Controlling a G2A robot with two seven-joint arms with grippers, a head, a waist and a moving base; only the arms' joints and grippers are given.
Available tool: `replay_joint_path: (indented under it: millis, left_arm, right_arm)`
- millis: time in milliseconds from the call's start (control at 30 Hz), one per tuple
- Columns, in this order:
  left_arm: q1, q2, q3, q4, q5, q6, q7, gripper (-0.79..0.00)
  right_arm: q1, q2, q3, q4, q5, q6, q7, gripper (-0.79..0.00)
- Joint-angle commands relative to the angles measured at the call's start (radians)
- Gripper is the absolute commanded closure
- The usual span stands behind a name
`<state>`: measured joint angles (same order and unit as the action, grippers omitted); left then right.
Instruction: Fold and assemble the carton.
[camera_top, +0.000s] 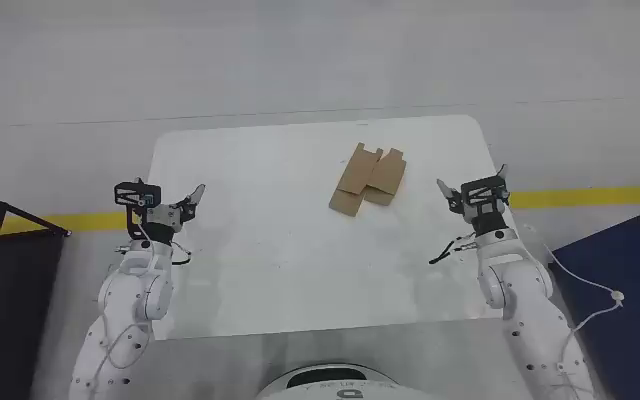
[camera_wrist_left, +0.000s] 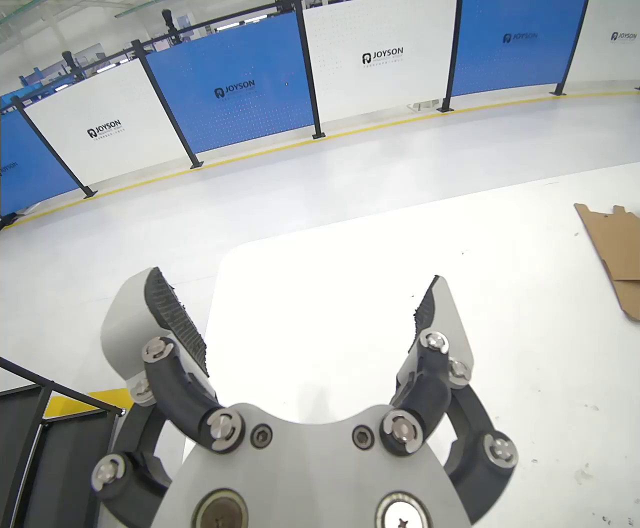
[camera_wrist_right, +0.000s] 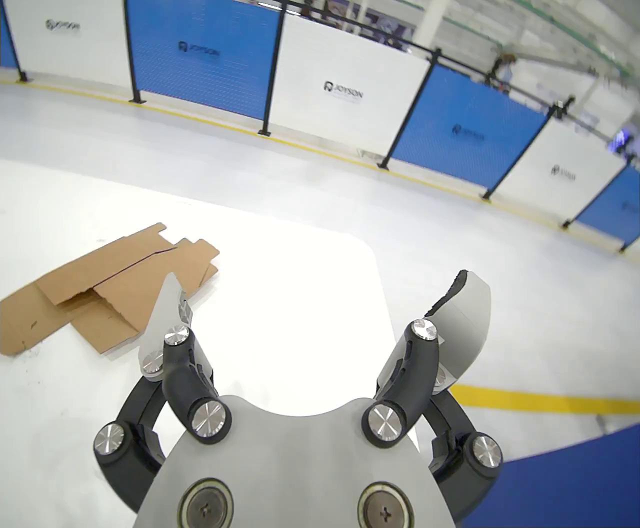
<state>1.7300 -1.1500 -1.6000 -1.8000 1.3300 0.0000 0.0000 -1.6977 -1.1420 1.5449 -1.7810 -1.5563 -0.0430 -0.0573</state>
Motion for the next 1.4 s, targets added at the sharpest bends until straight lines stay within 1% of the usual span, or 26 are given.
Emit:
replay_joint_path:
  millis: [0, 67, 133, 400, 500, 533, 567, 633, 667, 700, 767, 833, 867, 1033, 1100, 1133, 1200, 1267, 1367]
  left_arm:
    - [0.0, 0.0, 0.0, 0.0, 0.0, 0.0, 0.0, -0.785]
    - [0.0, 0.0, 0.0, 0.0, 0.0, 0.0, 0.0, -0.785]
    - [0.0, 0.0, 0.0, 0.0, 0.0, 0.0, 0.0, -0.785]
    - [0.0, 0.0, 0.0, 0.0, 0.0, 0.0, 0.0, -0.785]
    - [0.0, 0.0, 0.0, 0.0, 0.0, 0.0, 0.0, -0.785]
    - [0.0, 0.0, 0.0, 0.0, 0.0, 0.0, 0.0, -0.785]
    - [0.0, 0.0, 0.0, 0.0, 0.0, 0.0, 0.0, -0.785]
    - [0.0, 0.0, 0.0, 0.0, 0.0, 0.0, 0.0, -0.785]
    - [0.0, 0.0, 0.0, 0.0, 0.0, 0.0, 0.0, -0.785]
    - [0.0, 0.0, 0.0, 0.0, 0.0, 0.0, 0.0, -0.785]
    - [0.0, 0.0, 0.0, 0.0, 0.0, 0.0, 0.0, -0.785]
    - [0.0, 0.0, 0.0, 0.0, 0.0, 0.0, 0.0, -0.785]
    - [0.0, 0.0, 0.0, 0.0, 0.0, 0.0, 0.0, -0.785]
    - [0.0, 0.0, 0.0, 0.0, 0.0, 0.0, 0.0, -0.785]
    - [0.0, 0.0, 0.0, 0.0, 0.0, 0.0, 0.0, -0.785]
    - [0.0, 0.0, 0.0, 0.0, 0.0, 0.0, 0.0, -0.785]
    - [0.0, 0.0, 0.0, 0.0, 0.0, 0.0, 0.0, -0.785]
    - [0.0, 0.0, 0.0, 0.0, 0.0, 0.0, 0.0, -0.785]
    - [0.0, 0.0, 0.0, 0.0, 0.0, 0.0, 0.0, -0.785]
  right_arm:
    - [0.028, 0.002, -0.015, 0.02, -0.071, -0.051, 0.0, -0.785]
    - [0.057, 0.001, -0.034, 0.042, -0.072, -0.088, 0.021, -0.785]
    - [0.077, 0.0, -0.043, 0.053, -0.078, -0.102, 0.047, -0.785]
    - [0.077, 0.0, -0.043, 0.053, -0.078, -0.102, 0.047, -0.785]
    - [0.092, 0.006, -0.101, 0.056, -0.19, -0.223, 0.038, -0.785]
    - [0.096, 0.009, -0.104, 0.059, -0.181, -0.275, 0.019, -0.785]
    - [0.101, 0.013, -0.091, 0.06, -0.199, -0.313, 0.014, -0.686]
    - [0.105, 0.023, -0.075, 0.055, -0.242, -0.395, 0.006, -0.431]
    - [0.109, 0.028, -0.068, 0.05, -0.27, -0.431, 0.006, -0.357]
    - [0.111, 0.032, -0.064, 0.046, -0.296, -0.464, 0.009, -0.336]
    - [0.123, 0.041, -0.067, 0.036, -0.359, -0.54, 0.011, -0.326]
    - [0.14, 0.048, -0.079, 0.043, -0.426, -0.595, 0.001, -0.256]
    - [0.154, 0.051, -0.09, 0.057, -0.463, -0.609, 0.003, -0.234]
    - [0.236, 0.052, -0.164, 0.142, -0.585, -0.607, 0.009, -0.209]
    - [0.258, 0.052, -0.194, 0.164, -0.661, -0.564, 0.025, -0.243]
    - [0.265, 0.051, -0.211, 0.173, -0.675, -0.554, 0.016, -0.246]
    - [0.28, 0.051, -0.232, 0.19, -0.698, -0.549, -0.007, -0.289]
    - [0.295, 0.052, -0.257, 0.204, -0.761, -0.542, 0.006, -0.299]
    - [0.32, 0.051, -0.289, 0.231, -0.8, -0.543, 0.0, -0.326]
